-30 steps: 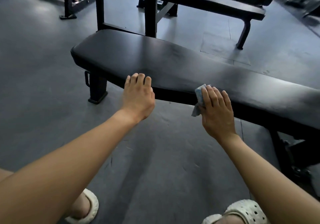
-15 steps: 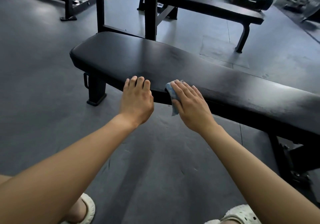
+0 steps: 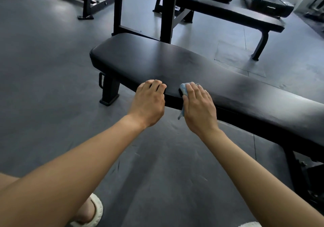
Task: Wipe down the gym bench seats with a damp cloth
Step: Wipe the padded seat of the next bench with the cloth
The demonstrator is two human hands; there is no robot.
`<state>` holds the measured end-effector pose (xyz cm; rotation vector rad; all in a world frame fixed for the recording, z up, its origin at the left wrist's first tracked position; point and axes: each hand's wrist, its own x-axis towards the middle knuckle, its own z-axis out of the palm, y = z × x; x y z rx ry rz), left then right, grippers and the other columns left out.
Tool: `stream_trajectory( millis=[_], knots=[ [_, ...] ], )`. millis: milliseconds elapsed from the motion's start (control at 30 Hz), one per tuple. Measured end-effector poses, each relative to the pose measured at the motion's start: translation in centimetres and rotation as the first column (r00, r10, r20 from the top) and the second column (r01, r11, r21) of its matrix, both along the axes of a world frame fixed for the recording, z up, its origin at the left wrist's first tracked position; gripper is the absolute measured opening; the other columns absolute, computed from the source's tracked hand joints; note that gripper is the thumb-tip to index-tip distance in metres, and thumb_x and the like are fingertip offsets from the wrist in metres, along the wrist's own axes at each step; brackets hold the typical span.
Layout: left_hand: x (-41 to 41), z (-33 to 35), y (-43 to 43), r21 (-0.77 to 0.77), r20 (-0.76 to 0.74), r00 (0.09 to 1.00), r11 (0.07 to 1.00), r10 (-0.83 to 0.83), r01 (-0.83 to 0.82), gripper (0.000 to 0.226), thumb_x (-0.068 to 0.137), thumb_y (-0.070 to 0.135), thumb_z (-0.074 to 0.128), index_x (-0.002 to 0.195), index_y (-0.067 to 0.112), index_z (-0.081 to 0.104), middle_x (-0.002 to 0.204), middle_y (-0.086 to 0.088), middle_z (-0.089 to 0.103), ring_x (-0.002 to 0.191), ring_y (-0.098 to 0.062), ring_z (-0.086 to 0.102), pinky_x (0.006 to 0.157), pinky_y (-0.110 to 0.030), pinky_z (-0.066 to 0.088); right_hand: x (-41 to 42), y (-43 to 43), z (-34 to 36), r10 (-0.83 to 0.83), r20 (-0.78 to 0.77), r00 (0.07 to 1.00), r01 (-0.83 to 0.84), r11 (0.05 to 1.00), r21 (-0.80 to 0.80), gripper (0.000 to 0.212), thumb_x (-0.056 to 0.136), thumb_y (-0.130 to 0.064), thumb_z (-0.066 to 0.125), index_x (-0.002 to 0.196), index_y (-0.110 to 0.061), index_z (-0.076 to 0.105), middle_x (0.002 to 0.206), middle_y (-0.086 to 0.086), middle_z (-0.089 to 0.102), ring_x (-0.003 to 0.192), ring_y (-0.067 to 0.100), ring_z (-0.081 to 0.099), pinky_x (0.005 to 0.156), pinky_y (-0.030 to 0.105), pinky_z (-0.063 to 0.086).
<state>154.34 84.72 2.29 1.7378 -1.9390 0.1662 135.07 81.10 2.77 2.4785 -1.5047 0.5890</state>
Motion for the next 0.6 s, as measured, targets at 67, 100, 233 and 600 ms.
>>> stream_trajectory(
  millis=[67, 100, 233, 600],
  knots=[
    [0.7, 0.1, 0.0, -0.005, -0.026, 0.999, 0.999, -0.037, 0.037, 0.036, 0.101, 0.023, 0.044, 0.132, 0.009, 0.057, 0.134, -0.008, 0.058, 0.129, -0.029, 0.050, 0.111, -0.045, 0.039, 2.6, -0.1, 0.4, 0.100, -0.067, 0.993, -0.096, 0.993, 0.065, 0.053, 0.110, -0.035, 0.029, 0.155, -0.008, 0.031, 0.161, 0.013, 0.035, 0.150, 0.035, 0.030, 0.123, 0.048, 0.027],
    [1.1, 0.2, 0.0, -0.004, -0.048, 0.998, 0.999, -0.048, 0.048, 0.036, 0.101, 0.023, 0.043, 0.131, 0.008, 0.057, 0.133, -0.008, 0.058, 0.129, -0.028, 0.050, 0.110, -0.043, 0.039, 3.7, -0.1, 0.6, 0.144, -0.091, 0.985, -0.136, 0.986, 0.092, 0.055, 0.110, -0.035, 0.032, 0.158, -0.009, 0.027, 0.164, 0.013, 0.030, 0.153, 0.034, 0.025, 0.125, 0.047, 0.024],
    [3.6, 0.2, -0.2, -0.030, -0.090, 0.996, 0.999, 0.030, -0.033, 0.032, 0.097, 0.020, 0.046, 0.123, 0.007, 0.059, 0.128, -0.010, 0.059, 0.124, -0.031, 0.052, 0.109, -0.044, 0.040, 4.5, -0.7, 1.2, 0.220, -0.099, 0.971, -0.212, 0.974, 0.087, 0.058, 0.108, -0.044, 0.037, 0.158, -0.015, 0.029, 0.164, 0.007, 0.032, 0.153, 0.027, 0.026, 0.125, 0.042, 0.024],
    [11.6, -0.3, -0.6, 0.112, -0.109, 0.956, 0.959, 0.274, -0.262, 0.046, 0.098, 0.016, 0.049, 0.144, 0.008, 0.048, 0.158, -0.019, 0.035, 0.149, -0.036, 0.029, 0.122, -0.050, 0.025, 9.5, -0.7, -0.3, 0.126, -0.127, 0.984, -0.132, 0.990, -0.047, 0.053, 0.110, -0.038, 0.039, 0.150, -0.003, 0.040, 0.154, 0.018, 0.046, 0.144, 0.036, 0.042, 0.119, 0.049, 0.035]
  ],
)
